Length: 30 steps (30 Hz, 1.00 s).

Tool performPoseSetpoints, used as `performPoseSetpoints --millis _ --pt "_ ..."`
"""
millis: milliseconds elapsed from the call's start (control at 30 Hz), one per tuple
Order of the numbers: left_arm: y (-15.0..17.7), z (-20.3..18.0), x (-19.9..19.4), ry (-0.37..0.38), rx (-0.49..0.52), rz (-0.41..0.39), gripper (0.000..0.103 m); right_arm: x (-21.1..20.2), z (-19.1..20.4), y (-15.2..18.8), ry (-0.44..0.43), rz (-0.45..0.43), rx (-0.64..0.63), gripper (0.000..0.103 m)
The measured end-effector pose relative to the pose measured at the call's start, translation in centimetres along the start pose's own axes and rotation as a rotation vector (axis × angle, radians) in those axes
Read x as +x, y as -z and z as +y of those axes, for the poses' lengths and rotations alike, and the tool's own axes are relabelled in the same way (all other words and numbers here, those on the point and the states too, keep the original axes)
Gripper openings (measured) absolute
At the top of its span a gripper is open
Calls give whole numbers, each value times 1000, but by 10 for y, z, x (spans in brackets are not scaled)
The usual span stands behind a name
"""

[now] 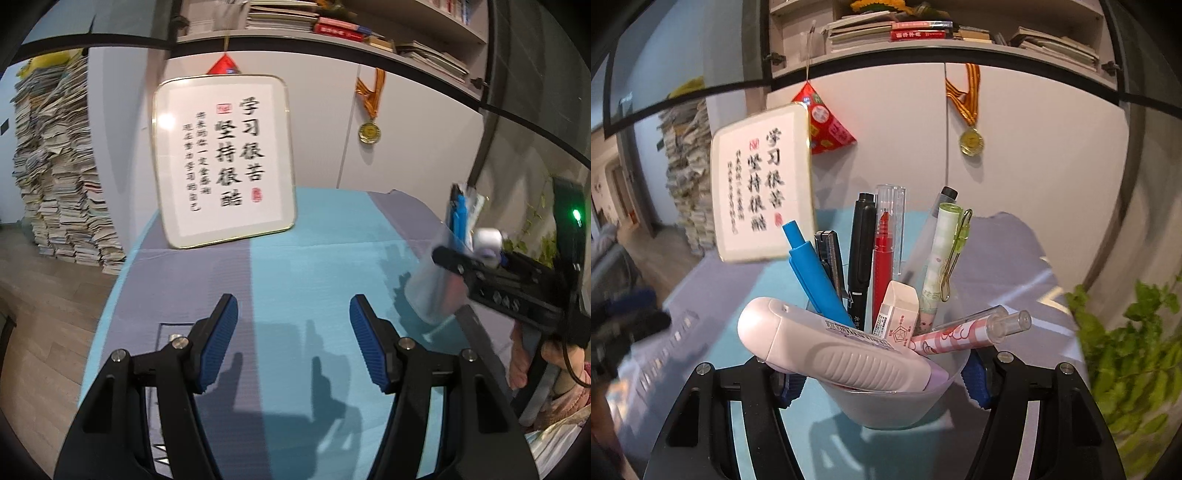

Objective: Organize stationery
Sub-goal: 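Withdraw the left gripper from the cup, then set the frosted cup down on the desk and open the right gripper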

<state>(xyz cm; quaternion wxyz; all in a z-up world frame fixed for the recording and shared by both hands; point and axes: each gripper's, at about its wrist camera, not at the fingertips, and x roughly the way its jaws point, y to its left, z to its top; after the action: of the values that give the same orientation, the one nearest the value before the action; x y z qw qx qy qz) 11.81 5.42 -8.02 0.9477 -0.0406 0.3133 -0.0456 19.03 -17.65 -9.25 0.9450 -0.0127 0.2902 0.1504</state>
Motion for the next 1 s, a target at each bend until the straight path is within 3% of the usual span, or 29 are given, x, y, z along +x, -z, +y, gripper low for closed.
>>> performPoseSetpoints --millis 267,433,667,800,1000 --pt "0 29 1 -6 -24 -14 63 47 28 -27 8 13 69 70" --pt "2 38 9 4 -43 -1 63 64 43 -20 31 57 17 70" --pt "2 33 12 20 -30 11 63 62 51 -16 50 63 -58 71" --pt "2 29 5 13 -28 2 65 53 54 -11 79 71 -99 81" --pt "-1 18 -8 19 -13 -18 66 25 36 7 78 149 -20 81"
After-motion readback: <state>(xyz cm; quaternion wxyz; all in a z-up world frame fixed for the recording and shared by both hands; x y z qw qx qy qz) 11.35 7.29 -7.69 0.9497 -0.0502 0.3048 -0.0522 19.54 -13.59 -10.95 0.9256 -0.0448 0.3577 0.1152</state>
